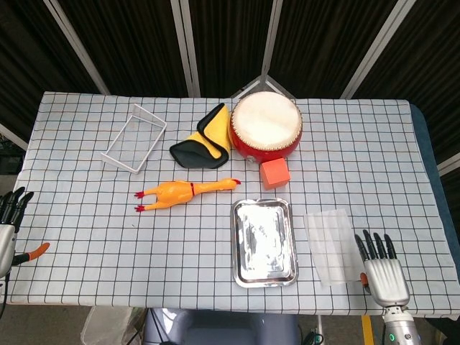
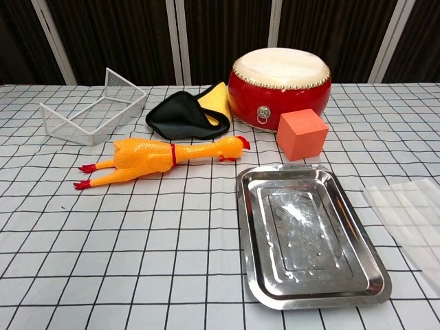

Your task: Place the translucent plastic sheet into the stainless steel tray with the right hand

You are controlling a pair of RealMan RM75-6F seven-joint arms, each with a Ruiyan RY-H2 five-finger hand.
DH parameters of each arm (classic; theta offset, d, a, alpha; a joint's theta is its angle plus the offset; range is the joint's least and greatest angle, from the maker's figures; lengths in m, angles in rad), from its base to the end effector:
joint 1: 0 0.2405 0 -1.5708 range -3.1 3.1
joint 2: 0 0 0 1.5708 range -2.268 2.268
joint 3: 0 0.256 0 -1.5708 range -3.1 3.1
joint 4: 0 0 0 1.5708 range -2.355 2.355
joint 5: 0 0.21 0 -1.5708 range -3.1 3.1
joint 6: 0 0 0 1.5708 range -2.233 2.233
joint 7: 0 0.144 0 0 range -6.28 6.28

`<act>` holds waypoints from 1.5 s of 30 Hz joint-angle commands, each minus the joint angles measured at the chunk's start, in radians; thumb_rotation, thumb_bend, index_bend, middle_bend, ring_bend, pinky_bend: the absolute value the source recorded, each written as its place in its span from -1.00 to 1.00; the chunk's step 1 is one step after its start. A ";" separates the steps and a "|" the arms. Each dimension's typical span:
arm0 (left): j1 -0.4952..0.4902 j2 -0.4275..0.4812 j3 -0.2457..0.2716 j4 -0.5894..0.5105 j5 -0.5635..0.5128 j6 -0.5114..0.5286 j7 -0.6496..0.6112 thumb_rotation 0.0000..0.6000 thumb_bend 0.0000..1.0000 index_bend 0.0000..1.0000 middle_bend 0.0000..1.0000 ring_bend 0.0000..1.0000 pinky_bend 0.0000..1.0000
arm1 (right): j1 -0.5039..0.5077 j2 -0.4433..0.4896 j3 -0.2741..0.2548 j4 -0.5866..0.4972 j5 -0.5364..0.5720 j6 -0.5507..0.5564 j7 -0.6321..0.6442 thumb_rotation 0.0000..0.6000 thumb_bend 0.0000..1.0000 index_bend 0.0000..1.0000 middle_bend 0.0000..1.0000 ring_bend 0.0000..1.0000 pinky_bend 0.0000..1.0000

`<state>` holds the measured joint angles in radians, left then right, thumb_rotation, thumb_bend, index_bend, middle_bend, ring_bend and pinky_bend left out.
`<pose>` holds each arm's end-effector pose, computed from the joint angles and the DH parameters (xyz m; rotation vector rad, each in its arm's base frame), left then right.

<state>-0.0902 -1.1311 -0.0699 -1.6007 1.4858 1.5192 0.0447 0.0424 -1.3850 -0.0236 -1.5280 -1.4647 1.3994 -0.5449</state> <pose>-0.3094 0.1868 0.1644 -1.3568 -0.8335 -0.9061 -0.3140 -0.1490 0.0595 1.5889 -0.7651 0.5035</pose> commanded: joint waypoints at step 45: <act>0.000 0.002 0.002 -0.007 -0.002 -0.004 -0.004 1.00 -1.00 -1.00 -1.00 -1.00 -1.00 | 0.037 -0.149 -0.018 0.262 -0.067 -0.009 0.158 1.00 0.01 0.16 -0.72 -1.00 -1.00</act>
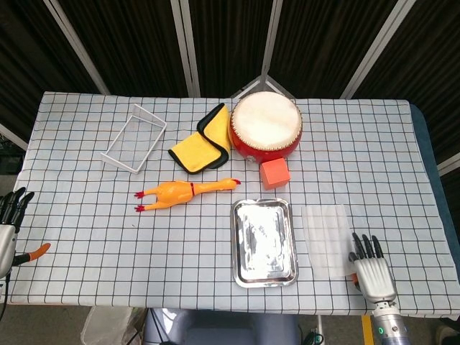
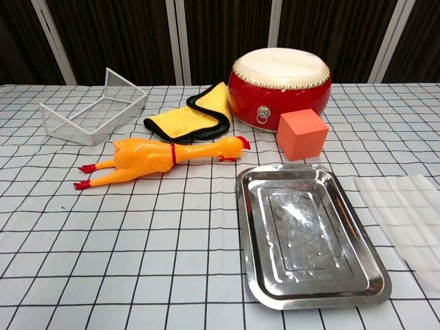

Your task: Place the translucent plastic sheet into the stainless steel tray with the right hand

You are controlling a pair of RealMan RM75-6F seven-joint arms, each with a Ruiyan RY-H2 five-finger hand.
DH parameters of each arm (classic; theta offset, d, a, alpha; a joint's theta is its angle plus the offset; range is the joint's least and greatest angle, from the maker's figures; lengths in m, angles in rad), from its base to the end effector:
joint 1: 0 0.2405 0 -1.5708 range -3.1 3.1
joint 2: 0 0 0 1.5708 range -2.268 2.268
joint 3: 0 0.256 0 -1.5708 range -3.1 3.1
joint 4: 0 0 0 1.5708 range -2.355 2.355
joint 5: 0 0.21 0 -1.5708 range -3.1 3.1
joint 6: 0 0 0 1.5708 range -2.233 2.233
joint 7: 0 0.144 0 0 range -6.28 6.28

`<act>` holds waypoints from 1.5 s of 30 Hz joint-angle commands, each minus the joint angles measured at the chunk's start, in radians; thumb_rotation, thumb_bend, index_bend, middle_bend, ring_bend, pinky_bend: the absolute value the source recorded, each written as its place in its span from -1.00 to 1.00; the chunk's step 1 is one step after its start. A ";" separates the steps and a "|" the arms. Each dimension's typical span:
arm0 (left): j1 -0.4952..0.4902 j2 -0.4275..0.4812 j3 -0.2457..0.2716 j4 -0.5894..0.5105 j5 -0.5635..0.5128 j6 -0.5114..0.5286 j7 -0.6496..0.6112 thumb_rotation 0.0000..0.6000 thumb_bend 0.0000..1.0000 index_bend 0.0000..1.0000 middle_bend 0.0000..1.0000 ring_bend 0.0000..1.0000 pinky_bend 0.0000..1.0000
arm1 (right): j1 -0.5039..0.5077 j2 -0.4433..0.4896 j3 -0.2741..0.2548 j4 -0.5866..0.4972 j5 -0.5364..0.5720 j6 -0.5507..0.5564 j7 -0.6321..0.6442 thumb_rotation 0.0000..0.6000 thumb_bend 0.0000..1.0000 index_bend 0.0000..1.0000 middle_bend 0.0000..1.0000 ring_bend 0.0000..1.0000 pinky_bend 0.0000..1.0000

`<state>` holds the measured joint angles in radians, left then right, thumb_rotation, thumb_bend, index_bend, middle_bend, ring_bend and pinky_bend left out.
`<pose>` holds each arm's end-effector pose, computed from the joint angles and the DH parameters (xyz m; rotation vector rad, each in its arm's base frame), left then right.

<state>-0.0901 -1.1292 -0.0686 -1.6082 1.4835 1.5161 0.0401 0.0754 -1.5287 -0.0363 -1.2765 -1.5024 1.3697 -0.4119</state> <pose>-0.3087 0.1864 0.1639 -1.3548 -0.8455 -0.9099 -0.3329 -0.1580 0.0241 1.6375 -0.7628 0.5428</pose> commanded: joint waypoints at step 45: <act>-0.003 0.004 -0.002 -0.004 -0.013 -0.014 -0.015 1.00 -1.00 -1.00 -1.00 -1.00 -1.00 | 0.132 0.082 -0.078 -0.185 -0.412 0.116 0.308 1.00 0.06 0.27 -0.64 -1.00 -1.00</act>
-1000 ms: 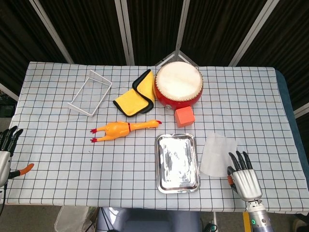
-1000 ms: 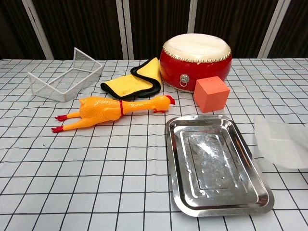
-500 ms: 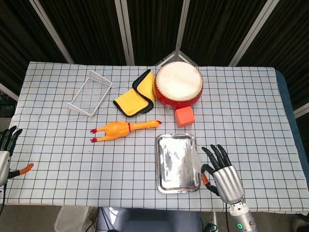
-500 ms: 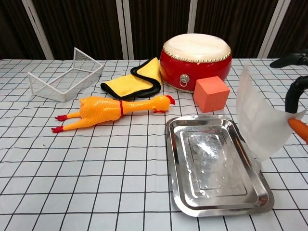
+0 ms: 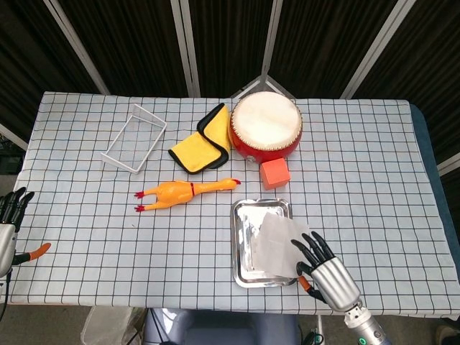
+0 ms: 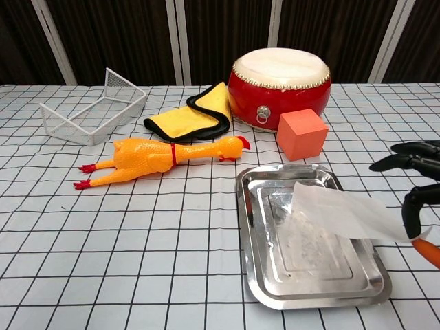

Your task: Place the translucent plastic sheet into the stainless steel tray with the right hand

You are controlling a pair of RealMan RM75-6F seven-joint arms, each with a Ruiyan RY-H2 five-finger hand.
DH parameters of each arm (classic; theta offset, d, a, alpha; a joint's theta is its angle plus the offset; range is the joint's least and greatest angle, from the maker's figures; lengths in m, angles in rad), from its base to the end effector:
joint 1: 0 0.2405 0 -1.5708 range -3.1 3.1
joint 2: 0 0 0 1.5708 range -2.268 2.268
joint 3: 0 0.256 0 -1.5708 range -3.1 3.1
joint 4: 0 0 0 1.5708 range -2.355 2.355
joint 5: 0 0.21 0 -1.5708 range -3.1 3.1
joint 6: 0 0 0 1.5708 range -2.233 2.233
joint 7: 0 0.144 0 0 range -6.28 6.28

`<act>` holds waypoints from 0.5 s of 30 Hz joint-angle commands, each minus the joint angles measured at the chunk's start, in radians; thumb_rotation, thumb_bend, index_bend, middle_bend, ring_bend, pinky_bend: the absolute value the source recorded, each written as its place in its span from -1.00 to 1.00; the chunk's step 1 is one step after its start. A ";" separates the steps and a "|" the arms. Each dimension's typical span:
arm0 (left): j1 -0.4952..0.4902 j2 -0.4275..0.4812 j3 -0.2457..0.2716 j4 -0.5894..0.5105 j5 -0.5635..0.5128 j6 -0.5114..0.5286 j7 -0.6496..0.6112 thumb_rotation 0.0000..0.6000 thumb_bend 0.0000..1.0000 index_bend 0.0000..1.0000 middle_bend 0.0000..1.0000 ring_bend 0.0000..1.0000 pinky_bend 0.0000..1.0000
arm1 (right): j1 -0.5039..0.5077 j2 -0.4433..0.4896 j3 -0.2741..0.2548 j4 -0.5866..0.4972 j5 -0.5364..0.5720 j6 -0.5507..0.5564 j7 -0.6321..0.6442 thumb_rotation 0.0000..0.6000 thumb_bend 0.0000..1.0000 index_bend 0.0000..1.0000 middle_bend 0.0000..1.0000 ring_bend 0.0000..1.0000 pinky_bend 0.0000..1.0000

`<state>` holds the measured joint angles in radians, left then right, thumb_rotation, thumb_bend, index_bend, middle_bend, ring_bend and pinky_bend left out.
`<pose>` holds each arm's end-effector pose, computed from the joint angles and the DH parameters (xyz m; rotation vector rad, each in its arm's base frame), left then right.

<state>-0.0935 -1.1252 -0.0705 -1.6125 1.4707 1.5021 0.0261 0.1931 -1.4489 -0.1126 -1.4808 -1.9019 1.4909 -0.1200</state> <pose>-0.3099 0.1879 0.1639 -1.3484 -0.8686 -0.9103 -0.2309 -0.1569 0.0315 1.8592 -0.7732 1.2097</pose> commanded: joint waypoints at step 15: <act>-0.001 0.000 0.001 0.000 0.000 -0.002 0.004 1.00 -1.00 -1.00 -1.00 -1.00 -1.00 | 0.004 -0.010 -0.067 0.125 -0.094 0.044 0.069 1.00 0.06 0.28 -0.63 -1.00 -1.00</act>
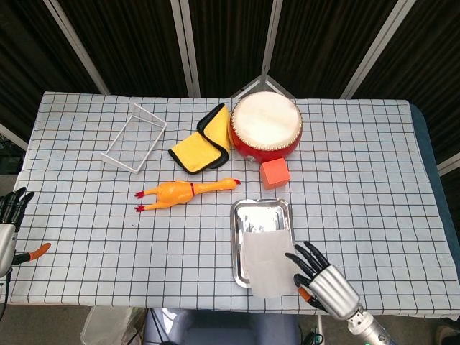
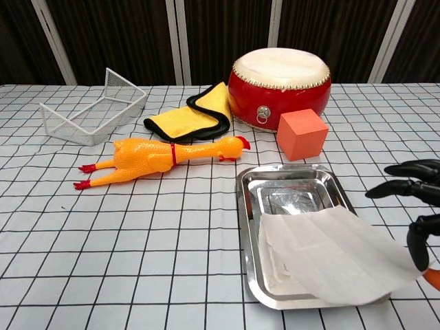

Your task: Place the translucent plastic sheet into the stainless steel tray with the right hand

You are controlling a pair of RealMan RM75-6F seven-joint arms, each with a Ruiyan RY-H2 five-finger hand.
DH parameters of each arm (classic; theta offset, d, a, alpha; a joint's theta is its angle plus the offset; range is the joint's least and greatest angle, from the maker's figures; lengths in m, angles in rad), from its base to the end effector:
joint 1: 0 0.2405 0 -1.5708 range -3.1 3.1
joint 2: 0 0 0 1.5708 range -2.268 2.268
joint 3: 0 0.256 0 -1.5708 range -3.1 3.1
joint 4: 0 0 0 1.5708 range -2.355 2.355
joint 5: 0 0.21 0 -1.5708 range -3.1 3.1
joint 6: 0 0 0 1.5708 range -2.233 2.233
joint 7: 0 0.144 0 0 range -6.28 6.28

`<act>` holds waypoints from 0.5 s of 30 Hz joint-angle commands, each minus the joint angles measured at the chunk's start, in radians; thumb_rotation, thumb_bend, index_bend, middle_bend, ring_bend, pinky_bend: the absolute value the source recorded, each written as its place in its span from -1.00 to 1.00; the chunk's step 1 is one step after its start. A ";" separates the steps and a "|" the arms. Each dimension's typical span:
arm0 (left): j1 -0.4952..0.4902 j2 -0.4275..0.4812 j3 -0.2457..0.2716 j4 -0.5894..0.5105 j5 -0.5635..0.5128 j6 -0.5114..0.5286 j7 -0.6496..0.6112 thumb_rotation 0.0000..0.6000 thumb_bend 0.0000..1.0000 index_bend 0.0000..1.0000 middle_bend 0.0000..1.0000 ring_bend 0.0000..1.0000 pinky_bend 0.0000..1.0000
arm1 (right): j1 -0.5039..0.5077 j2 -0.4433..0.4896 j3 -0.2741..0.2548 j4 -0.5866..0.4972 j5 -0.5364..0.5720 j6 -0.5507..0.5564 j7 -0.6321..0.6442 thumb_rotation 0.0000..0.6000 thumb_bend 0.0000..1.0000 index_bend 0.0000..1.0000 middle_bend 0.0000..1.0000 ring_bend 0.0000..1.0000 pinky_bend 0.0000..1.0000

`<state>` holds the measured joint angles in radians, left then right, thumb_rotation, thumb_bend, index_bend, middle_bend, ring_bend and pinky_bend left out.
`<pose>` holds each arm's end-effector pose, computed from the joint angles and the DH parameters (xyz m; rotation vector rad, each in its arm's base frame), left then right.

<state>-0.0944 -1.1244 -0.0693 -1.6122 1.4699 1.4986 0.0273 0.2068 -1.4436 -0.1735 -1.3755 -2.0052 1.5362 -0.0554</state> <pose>-0.3102 0.1879 0.1636 -1.3516 -0.8701 -0.9060 -0.2429 -0.1431 0.0308 1.9918 -0.7077 1.2323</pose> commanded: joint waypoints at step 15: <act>-0.001 0.000 -0.008 0.001 -0.011 0.000 -0.005 1.00 -1.00 -1.00 -1.00 -1.00 -1.00 | 0.059 -0.062 0.084 0.040 0.128 -0.130 0.003 1.00 0.06 0.28 -0.63 -1.00 -1.00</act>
<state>-0.0952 -1.1246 -0.0768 -1.6110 1.4586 1.4987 0.0226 0.2590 -1.5043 -0.0964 -1.3301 -1.8836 1.4157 -0.0440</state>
